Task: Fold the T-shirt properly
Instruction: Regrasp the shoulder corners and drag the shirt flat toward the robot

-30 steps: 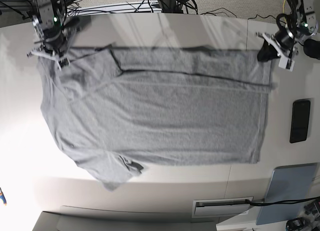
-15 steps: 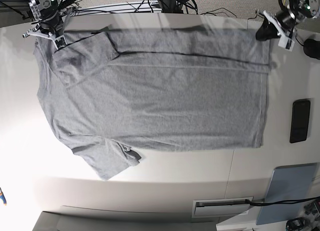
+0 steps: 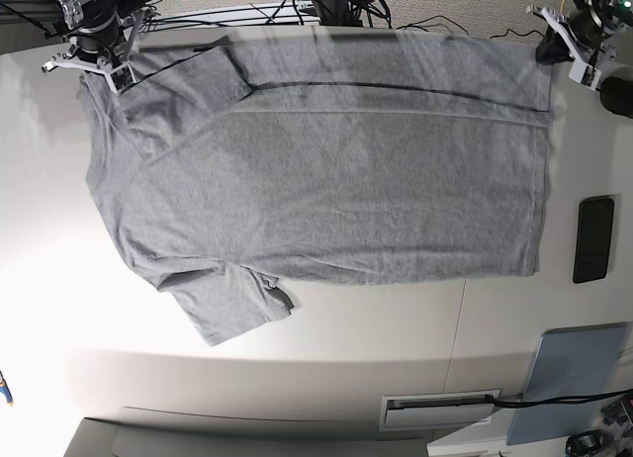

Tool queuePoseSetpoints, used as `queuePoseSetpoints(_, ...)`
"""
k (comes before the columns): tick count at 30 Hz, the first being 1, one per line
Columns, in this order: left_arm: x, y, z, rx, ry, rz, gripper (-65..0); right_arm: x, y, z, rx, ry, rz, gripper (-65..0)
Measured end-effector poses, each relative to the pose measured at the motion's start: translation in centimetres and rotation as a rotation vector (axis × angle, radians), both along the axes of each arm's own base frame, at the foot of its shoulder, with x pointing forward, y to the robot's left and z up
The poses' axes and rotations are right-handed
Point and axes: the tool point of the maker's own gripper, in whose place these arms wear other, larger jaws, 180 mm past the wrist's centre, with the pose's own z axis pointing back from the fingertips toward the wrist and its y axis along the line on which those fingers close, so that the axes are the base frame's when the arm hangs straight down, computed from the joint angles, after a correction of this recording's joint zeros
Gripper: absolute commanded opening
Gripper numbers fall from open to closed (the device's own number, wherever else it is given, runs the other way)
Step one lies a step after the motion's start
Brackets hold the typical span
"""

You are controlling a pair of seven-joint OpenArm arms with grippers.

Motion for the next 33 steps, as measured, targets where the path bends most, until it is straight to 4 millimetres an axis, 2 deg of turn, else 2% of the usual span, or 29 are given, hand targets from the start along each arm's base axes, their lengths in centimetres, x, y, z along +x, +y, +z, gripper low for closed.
queuePoseSetpoints(5, 0.2, -0.1, 0.1, -0.001, -0.006, -0.002, -65.0, 0.5, 0.0, 0.2, 0.003, -0.024, -0.002, -65.0)
queuePoseSetpoints(7, 0.2, -0.1, 0.1, -0.002, -0.007, -0.002, -65.0, 1.4, 0.1, 0.1, 0.017, -0.064, 0.019, -65.0)
queuePoseSetpoints(10, 0.2, -0.1, 0.1, -0.001, -0.007, -0.002, -65.0, 1.5, -1.0, -1.3, 0.012, -0.053, 0.005, -65.0)
queuePoseSetpoints(12, 0.2, -0.1, 0.1, -0.001, -0.007, -0.002, -65.0, 1.2, -1.6, -2.4, 0.024, -0.026, -0.022, -65.0)
queuePoseSetpoints(14, 0.2, -0.1, 0.1, -0.001, -0.006, -0.002, -65.0, 0.7, -1.3, -3.1, 0.044, 0.011, -0.012, -65.0)
queuePoseSetpoints(20, 0.1, -0.1, 0.1, 0.000, -0.005, -0.003, -65.0, -1.9, -2.0, -3.6, 0.003, 0.082, -0.023, -65.0)
queuePoseSetpoints(22, 0.1, -0.1, 0.1, 0.001, -0.005, -0.003, -65.0, -2.1, -2.2, -3.6, -0.016, 0.084, -0.020, -65.0)
queuePoseSetpoints(28, 0.2, -0.1, 0.1, 0.000, -0.006, -0.003, -65.0, -0.8, -2.1, -2.0, -0.042, 0.020, -0.019, -65.0)
queuePoseSetpoints(32, 0.8, -0.6, 0.9, 0.009, -0.028, -0.030, -65.0, 2.1, -1.4, 1.4, -0.111, -0.126, 0.040, -65.0)
queuePoseSetpoints(33, 1.2, -0.9, 1.3, 0.010, -0.042, -0.041, -63.2, 2.8, -1.0, 2.3, -0.128, -0.157, 0.064, -65.0)
